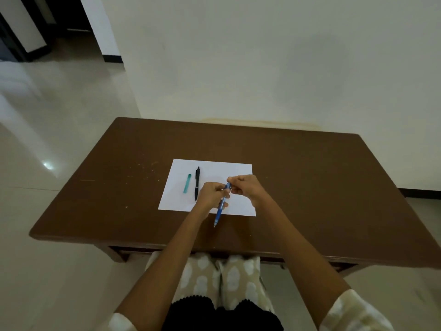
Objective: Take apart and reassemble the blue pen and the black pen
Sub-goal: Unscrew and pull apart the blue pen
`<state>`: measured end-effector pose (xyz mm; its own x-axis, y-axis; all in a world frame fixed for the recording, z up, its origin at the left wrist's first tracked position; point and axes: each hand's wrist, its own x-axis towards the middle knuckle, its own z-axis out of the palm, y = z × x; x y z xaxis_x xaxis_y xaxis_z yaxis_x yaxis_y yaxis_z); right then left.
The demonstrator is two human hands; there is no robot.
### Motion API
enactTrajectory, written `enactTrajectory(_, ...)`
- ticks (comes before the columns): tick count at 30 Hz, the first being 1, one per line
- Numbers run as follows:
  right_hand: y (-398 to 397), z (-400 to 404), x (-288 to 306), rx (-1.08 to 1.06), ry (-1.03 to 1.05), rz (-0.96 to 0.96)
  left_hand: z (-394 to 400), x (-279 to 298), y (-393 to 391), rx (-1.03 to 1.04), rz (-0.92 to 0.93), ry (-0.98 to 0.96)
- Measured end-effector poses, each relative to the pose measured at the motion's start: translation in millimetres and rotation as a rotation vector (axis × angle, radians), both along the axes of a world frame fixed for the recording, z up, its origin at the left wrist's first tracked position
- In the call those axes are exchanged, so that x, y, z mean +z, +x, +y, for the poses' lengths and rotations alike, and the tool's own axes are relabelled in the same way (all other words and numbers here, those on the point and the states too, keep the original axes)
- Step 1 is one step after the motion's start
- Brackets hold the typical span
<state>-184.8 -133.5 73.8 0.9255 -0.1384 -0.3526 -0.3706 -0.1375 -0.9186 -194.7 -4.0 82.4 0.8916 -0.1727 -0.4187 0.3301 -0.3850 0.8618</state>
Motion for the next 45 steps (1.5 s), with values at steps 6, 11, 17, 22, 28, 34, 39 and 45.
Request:
enactTrajectory(6,11,-15,12,0.094,-0.029,0.038,-1,15,13,-0.146,0.069,-0.012)
enactTrajectory(11,38,-11,-1,0.052,0.0,0.008,1,4,42,-0.131,0.069,-0.002)
enactTrajectory(17,71,-15,-24,-0.064,-0.034,-0.048,6,-37,58,0.032,-0.004,0.061)
enactTrajectory(22,103,-13,-54,0.032,-0.486,-0.227,3,-54,68,0.112,-0.013,-0.016)
enactTrajectory(28,119,-3,-76,0.142,-0.68,-0.24,7,-66,73,0.147,-0.002,-0.043)
enactTrajectory(34,111,-9,-65,0.063,-0.567,-0.218,12,-66,70,0.181,0.0,-0.07)
enactTrajectory(39,55,-11,-48,0.02,-0.221,-0.108,1,-57,62,0.102,-0.016,-0.098)
enactTrajectory(45,48,-12,-45,-0.019,-0.12,-0.035,-8,-51,59,0.046,-0.01,-0.053)
